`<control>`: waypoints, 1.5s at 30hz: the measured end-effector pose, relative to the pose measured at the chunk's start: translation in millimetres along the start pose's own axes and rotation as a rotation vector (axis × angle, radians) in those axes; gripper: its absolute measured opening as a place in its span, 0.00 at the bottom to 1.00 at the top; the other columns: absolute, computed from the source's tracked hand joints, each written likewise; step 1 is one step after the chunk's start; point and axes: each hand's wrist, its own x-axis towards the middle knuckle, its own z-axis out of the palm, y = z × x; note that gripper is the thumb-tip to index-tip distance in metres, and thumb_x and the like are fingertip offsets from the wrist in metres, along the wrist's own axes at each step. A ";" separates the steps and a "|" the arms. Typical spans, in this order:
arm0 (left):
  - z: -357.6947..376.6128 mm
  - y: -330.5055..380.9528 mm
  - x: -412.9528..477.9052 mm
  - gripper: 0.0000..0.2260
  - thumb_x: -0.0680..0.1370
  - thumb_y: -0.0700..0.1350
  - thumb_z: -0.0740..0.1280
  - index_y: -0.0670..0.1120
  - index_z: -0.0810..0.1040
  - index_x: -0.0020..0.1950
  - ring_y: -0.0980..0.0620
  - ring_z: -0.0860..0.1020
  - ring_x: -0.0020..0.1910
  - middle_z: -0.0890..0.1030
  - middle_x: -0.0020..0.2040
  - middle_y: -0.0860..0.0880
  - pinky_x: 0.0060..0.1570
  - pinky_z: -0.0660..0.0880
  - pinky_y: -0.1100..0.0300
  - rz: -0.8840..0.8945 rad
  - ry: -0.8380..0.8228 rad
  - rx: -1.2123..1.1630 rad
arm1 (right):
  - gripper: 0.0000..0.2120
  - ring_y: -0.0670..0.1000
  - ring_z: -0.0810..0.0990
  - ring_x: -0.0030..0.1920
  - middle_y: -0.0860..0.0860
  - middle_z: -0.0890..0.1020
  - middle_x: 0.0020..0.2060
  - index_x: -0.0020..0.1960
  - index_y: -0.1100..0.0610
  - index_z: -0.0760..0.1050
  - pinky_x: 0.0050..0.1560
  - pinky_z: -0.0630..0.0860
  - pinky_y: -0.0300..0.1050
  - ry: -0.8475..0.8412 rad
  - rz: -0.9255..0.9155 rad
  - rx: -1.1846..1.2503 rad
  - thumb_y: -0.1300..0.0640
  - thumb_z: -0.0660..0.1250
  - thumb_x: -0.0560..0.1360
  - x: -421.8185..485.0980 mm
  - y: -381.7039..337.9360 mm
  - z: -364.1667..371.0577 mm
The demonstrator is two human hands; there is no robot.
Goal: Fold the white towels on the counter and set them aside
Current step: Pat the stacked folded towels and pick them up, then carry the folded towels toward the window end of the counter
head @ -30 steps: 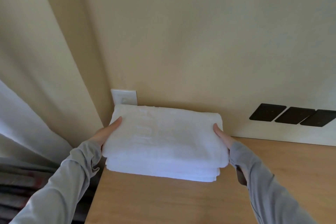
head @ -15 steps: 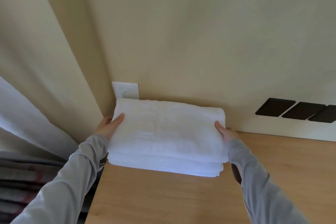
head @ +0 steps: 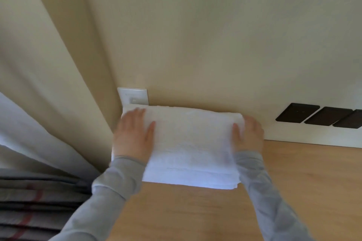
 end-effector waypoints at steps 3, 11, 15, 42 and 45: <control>29.2 45.1 -12.2 0.25 0.82 0.55 0.45 0.50 0.46 0.77 0.48 0.45 0.77 0.47 0.78 0.47 0.73 0.43 0.49 0.214 -0.247 0.209 | 0.23 0.52 0.55 0.75 0.53 0.58 0.75 0.75 0.55 0.57 0.73 0.51 0.52 -0.203 -0.352 -0.204 0.52 0.52 0.81 -23.8 -45.2 28.4; 33.6 -25.2 17.1 0.32 0.73 0.63 0.32 0.55 0.37 0.76 0.56 0.37 0.75 0.36 0.76 0.56 0.74 0.38 0.52 0.181 -0.369 0.312 | 0.27 0.43 0.38 0.75 0.45 0.42 0.76 0.76 0.52 0.40 0.74 0.37 0.47 -0.272 -0.435 -0.480 0.44 0.41 0.80 -13.3 11.7 42.2; 38.5 -33.3 17.0 0.31 0.74 0.63 0.33 0.54 0.36 0.76 0.56 0.35 0.75 0.33 0.74 0.56 0.74 0.38 0.51 0.207 -0.379 0.295 | 0.27 0.43 0.39 0.74 0.47 0.44 0.76 0.76 0.54 0.41 0.74 0.39 0.44 -0.259 -0.422 -0.486 0.46 0.41 0.80 -15.8 26.9 43.4; -79.2 107.8 12.2 0.25 0.81 0.55 0.47 0.49 0.49 0.77 0.51 0.48 0.76 0.49 0.78 0.50 0.74 0.44 0.50 0.361 -0.148 0.362 | 0.27 0.50 0.51 0.76 0.52 0.53 0.76 0.76 0.56 0.48 0.75 0.47 0.48 -0.133 -0.470 -0.348 0.47 0.48 0.81 -9.2 -41.8 -121.3; -88.8 147.0 1.6 0.25 0.81 0.55 0.47 0.50 0.50 0.77 0.51 0.50 0.76 0.52 0.78 0.51 0.74 0.45 0.50 0.379 -0.085 0.360 | 0.27 0.50 0.51 0.76 0.51 0.53 0.76 0.76 0.56 0.48 0.76 0.47 0.47 -0.083 -0.464 -0.371 0.46 0.47 0.81 -7.6 -20.8 -169.0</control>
